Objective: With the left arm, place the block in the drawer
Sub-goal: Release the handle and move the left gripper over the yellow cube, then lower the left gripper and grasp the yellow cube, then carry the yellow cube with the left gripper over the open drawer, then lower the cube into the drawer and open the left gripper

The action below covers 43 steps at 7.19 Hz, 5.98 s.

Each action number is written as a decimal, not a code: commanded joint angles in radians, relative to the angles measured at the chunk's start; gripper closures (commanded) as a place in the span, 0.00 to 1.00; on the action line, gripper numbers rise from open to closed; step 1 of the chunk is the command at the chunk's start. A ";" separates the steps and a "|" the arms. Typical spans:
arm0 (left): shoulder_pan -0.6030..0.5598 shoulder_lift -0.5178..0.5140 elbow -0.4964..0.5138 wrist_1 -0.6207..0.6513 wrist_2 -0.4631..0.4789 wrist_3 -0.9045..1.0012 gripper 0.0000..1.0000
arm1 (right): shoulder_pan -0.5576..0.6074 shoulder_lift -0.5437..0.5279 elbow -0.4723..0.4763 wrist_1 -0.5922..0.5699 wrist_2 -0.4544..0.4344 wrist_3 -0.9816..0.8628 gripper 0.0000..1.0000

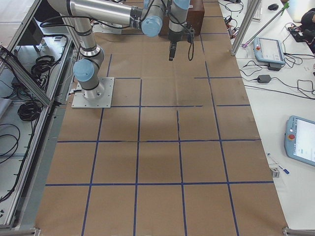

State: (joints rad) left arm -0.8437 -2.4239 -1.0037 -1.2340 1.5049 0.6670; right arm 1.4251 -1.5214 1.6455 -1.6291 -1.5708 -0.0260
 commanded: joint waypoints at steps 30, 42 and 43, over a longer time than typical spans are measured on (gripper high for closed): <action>-0.193 0.505 -0.510 -0.210 -0.029 -0.112 0.99 | 0.000 0.000 0.000 0.000 0.000 0.000 0.00; -0.202 0.468 -0.483 -0.159 -0.020 -0.135 0.25 | 0.000 0.000 0.000 0.000 0.000 0.001 0.00; -0.202 0.476 -0.478 -0.159 -0.018 -0.132 0.23 | 0.000 0.000 -0.001 0.000 0.000 0.000 0.00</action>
State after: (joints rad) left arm -1.0462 -1.9551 -1.4856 -1.3947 1.4851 0.5325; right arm 1.4251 -1.5217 1.6457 -1.6291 -1.5708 -0.0254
